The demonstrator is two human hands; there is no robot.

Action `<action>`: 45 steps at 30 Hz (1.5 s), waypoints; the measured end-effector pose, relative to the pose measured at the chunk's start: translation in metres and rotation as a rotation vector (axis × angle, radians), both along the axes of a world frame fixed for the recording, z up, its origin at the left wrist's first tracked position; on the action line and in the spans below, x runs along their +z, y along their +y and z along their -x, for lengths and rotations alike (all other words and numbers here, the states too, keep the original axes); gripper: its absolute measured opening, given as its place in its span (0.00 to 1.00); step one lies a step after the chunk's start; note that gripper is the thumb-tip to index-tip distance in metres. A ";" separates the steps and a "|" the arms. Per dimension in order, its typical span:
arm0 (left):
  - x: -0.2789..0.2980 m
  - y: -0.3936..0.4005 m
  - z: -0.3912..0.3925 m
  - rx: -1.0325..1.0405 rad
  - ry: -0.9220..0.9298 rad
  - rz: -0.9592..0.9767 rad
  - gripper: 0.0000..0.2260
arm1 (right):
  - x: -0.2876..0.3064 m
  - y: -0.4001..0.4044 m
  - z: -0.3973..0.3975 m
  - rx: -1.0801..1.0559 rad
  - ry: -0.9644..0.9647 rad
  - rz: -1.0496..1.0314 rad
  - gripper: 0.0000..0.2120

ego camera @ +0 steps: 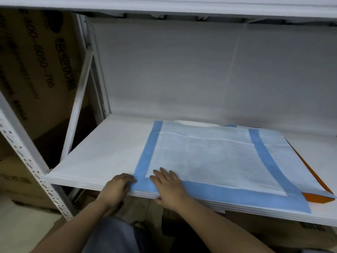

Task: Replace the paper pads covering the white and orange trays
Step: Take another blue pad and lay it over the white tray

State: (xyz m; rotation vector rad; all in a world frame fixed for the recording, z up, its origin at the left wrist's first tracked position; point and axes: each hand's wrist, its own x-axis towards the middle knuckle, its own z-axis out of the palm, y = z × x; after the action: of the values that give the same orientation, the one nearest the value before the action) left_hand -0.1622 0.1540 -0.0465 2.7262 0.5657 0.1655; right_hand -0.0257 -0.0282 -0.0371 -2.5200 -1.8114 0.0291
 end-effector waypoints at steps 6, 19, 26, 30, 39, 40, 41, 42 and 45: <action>0.013 0.004 0.007 0.285 -0.012 0.229 0.11 | -0.012 0.023 0.012 -0.073 -0.093 -0.182 0.22; 0.032 -0.017 -0.012 0.609 -0.234 1.246 0.06 | -0.001 0.019 -0.009 -0.105 0.354 -0.338 0.15; 0.030 -0.016 -0.007 0.623 -0.237 1.266 0.09 | -0.009 0.015 -0.009 -0.054 0.201 -0.445 0.10; 0.030 -0.020 -0.012 0.614 -0.240 1.234 0.08 | -0.012 0.023 0.004 -0.097 -0.002 -0.393 0.17; 0.021 -0.020 -0.025 0.712 -0.264 1.056 0.18 | -0.023 0.019 0.003 -0.100 -0.211 -0.362 0.18; 0.021 -0.021 -0.025 0.709 -0.294 1.102 0.17 | -0.021 0.018 0.000 -0.101 -0.208 -0.402 0.17; 0.022 -0.022 -0.024 0.695 -0.322 1.162 0.14 | -0.016 0.018 -0.004 -0.119 -0.190 -0.445 0.15; 0.023 -0.022 -0.024 0.687 -0.341 1.218 0.13 | -0.010 0.018 -0.006 -0.146 -0.155 -0.478 0.15; 0.028 -0.023 -0.022 0.692 -0.340 1.330 0.18 | 0.011 0.018 -0.008 -0.206 -0.138 -0.497 0.17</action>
State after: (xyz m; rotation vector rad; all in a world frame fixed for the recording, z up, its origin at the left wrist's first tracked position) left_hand -0.1400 0.1310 -0.0188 1.1392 1.0023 0.2760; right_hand -0.0181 -0.0097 -0.0260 -2.3640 -1.3634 -0.5418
